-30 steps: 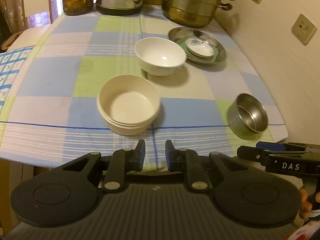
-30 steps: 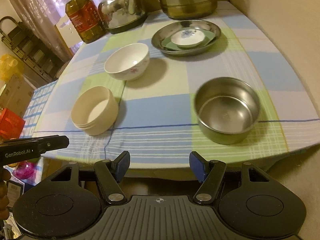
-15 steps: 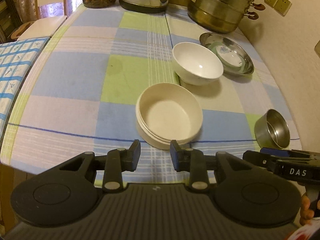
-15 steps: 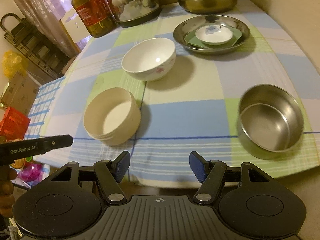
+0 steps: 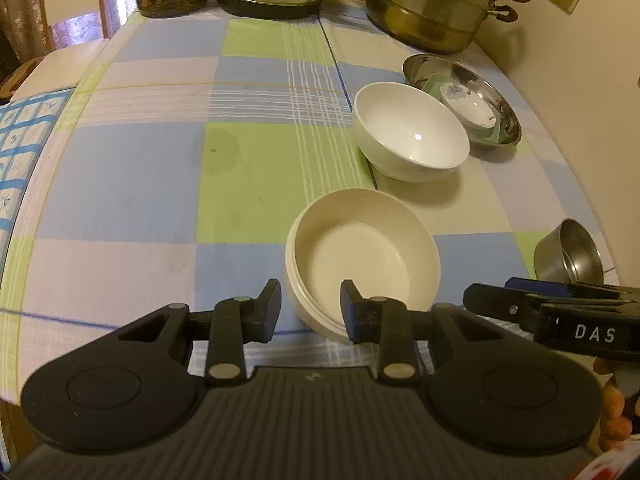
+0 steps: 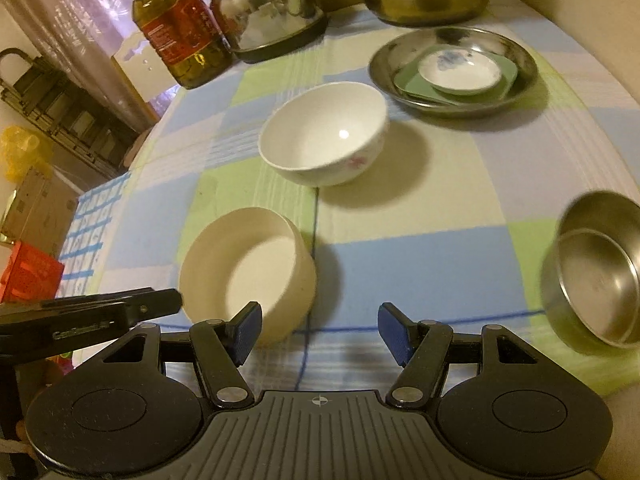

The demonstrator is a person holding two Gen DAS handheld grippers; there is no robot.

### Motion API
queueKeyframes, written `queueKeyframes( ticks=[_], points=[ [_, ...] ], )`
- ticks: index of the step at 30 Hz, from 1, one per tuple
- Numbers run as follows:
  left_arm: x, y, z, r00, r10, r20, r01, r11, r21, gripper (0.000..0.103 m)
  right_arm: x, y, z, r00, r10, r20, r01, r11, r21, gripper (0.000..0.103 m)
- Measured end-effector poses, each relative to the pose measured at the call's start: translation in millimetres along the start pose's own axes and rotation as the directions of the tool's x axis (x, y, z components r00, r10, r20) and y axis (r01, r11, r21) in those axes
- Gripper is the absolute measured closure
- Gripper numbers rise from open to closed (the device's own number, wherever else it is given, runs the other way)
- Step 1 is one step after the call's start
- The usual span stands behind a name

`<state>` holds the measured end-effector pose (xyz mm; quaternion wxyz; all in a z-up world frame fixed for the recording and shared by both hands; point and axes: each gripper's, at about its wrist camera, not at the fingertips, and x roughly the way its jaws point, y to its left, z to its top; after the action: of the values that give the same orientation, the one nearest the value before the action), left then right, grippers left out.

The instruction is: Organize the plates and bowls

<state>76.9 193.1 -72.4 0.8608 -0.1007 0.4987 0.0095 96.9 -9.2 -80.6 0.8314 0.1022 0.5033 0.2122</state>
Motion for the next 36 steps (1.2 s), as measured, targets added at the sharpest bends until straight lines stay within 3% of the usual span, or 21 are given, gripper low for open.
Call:
queueKeyframes(
  ticks=[10,15,23,26,30,36],
  points=[
    [19,7,9,0.999,-0.009,-0.031,0.010,0.999,0.033,0.075,22,13,6,1.000,-0.009,-0.012,0.009,1.000,-0.010,0.053],
    [28,8,11,0.999,-0.017,-0.046,0.019,0.999,0.051,0.075,33,16,6,1.000,-0.014,-0.025,0.014,1.000,-0.008,0.066],
    [38,8,13,0.997,-0.027,-0.066,0.031,0.997,0.066,0.075,40,17,6,0.999,-0.019,-0.027,0.019,1.000,0.007,0.079],
    [39,7,13,0.997,-0.031,-0.066,0.036,0.996,0.079,0.080,41,17,6,1.000,-0.009,-0.026,0.009,1.000,0.011,0.086],
    [39,5,11,0.998,-0.022,-0.057,0.028,0.995,0.097,0.086,41,19,6,1.000,-0.015,-0.023,0.016,1.000,0.005,0.086],
    [29,7,11,0.999,-0.029,-0.039,0.032,0.996,0.078,0.087,34,21,9,1.000,0.003,-0.009,-0.003,1.000,0.003,0.086]
  ],
)
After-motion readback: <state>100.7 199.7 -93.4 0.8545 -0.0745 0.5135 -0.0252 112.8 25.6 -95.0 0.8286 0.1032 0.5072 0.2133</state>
